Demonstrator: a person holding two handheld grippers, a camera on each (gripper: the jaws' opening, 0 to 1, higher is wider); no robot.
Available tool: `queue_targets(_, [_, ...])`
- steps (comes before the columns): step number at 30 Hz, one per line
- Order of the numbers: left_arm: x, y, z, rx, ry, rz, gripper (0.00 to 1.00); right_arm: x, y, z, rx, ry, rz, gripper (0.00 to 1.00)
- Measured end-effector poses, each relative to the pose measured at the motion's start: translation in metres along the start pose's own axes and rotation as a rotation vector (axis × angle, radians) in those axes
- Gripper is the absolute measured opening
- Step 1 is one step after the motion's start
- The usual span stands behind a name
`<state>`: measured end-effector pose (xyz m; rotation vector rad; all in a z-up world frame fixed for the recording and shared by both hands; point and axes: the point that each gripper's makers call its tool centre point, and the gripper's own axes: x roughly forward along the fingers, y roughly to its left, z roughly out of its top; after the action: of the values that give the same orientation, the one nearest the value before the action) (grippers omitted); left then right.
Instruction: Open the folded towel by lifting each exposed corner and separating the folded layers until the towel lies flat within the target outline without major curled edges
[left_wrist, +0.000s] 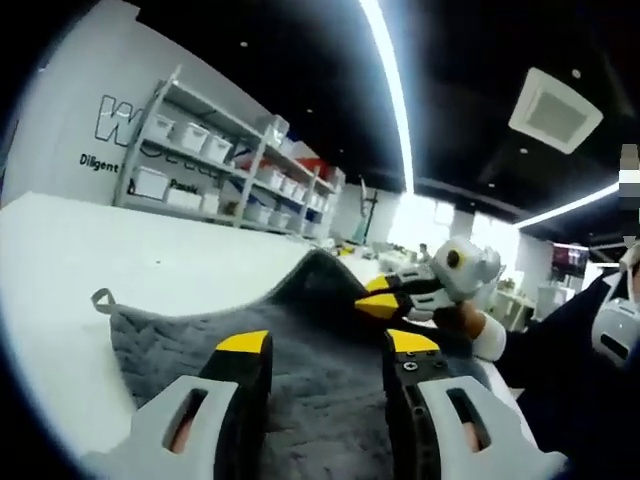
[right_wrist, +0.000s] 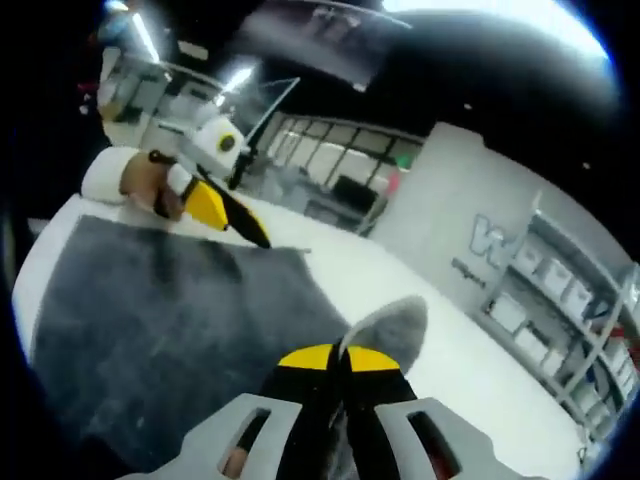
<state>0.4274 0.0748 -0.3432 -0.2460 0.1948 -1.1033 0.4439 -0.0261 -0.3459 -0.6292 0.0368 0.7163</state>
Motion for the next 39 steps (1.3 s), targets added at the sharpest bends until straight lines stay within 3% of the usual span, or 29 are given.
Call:
queue_targets(9, [0.001, -0.001, 0.003, -0.016, -0.012, -0.015, 0.46, 0.000, 0.012, 0.020, -0.069, -0.030, -0.021, 0.00])
queue_targets(23, [0.002, -0.006, 0.003, -0.055, -0.016, -0.039, 0.42, 0.013, 0.036, 0.033, -0.199, -0.026, -0.006, 0.00])
queue_targets(32, [0.005, -0.011, 0.002, -0.097, -0.018, -0.068, 0.38, 0.021, 0.060, 0.046, -0.221, -0.051, 0.044, 0.00])
queue_targets(39, [0.004, -0.001, 0.011, -0.141, -0.037, -0.089, 0.36, 0.028, 0.070, 0.051, -0.253, -0.053, 0.070, 0.00])
